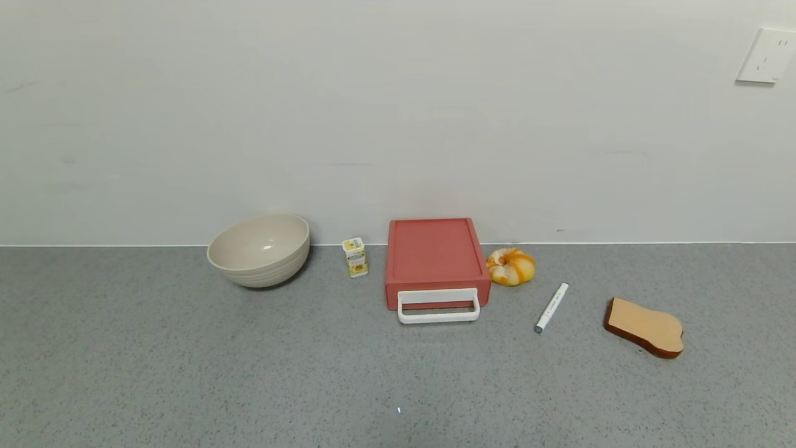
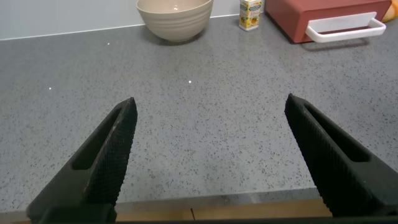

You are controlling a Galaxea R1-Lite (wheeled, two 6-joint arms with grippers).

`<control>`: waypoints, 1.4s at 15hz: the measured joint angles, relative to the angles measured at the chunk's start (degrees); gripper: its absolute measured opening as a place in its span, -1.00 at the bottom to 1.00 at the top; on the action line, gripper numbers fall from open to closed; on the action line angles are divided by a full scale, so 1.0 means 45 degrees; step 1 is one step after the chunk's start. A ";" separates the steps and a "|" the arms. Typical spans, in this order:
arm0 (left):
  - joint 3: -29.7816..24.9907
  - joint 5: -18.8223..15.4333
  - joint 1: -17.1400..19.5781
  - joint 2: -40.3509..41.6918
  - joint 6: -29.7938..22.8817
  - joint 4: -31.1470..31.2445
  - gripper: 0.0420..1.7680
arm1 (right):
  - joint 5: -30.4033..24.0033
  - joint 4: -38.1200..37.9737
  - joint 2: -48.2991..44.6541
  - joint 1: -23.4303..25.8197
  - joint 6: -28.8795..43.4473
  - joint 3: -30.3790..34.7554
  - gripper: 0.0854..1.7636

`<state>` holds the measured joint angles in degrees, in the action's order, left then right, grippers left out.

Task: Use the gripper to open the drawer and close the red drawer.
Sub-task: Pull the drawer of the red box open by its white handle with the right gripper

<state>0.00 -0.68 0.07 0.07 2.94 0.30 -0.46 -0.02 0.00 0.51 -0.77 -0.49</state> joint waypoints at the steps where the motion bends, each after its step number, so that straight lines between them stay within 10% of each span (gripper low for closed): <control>1: 0.0000 0.0005 0.0000 0.0000 -0.0005 -0.0003 0.94 | 0.0014 -0.0268 0.0046 0.0000 -0.0016 -0.0368 0.94; 11: 0.0000 0.0019 0.0000 0.0000 0.0003 -0.0008 0.94 | -0.0631 -0.1569 0.6266 -0.0393 0.0303 -0.7889 0.94; 21: 0.0000 0.0019 0.0000 0.0000 0.0014 -0.0033 0.94 | -0.2487 -0.1468 1.5078 -0.2403 0.0333 -1.2369 0.94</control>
<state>0.00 -0.60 0.07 0.07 3.00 0.16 -11.65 -6.63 67.85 -10.30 0.73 -56.15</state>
